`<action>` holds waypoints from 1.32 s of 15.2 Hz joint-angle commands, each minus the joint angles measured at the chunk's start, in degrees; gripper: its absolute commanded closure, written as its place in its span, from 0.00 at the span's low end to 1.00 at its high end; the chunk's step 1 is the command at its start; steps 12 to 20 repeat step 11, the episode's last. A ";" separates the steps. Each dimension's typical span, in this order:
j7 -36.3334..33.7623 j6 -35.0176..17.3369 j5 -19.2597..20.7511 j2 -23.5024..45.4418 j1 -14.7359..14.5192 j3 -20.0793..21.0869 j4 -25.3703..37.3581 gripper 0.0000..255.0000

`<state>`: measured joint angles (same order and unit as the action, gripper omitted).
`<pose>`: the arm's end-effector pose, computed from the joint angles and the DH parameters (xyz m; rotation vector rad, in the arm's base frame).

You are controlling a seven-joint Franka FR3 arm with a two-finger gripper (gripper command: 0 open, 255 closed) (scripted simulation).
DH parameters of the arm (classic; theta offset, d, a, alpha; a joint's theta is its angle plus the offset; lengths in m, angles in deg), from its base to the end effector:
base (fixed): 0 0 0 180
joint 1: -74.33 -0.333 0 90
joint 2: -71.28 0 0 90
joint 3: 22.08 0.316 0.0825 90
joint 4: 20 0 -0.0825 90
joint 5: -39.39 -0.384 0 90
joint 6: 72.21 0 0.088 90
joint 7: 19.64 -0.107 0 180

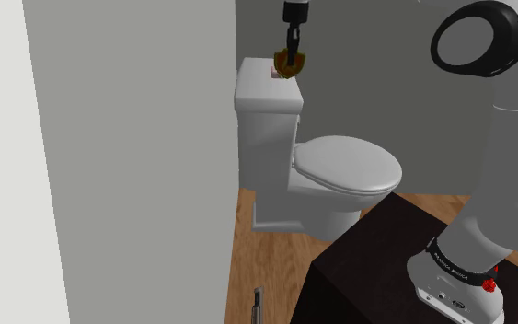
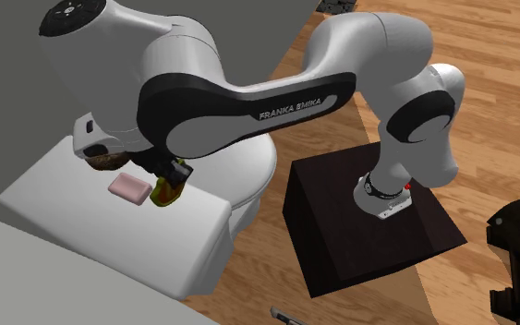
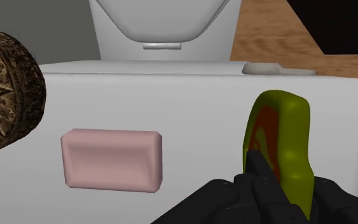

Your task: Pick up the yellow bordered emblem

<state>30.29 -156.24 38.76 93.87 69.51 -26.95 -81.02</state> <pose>0.6583 0.0141 0.6121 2.8224 1.3259 -0.0020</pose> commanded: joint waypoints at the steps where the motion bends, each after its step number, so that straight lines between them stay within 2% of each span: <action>1: 0.04 2.26 -0.08 0.89 0.11 -0.01 3.13 1.00; 6: 0.18 9.08 -0.44 5.30 0.60 0.01 14.36 1.00; 8: 0.22 13.01 -0.70 8.54 0.97 0.05 21.53 1.00; 9: 0.23 16.16 -0.92 11.59 1.32 0.11 27.74 1.00; 20: 0.22 16.87 -0.96 12.33 1.42 0.16 29.19 1.00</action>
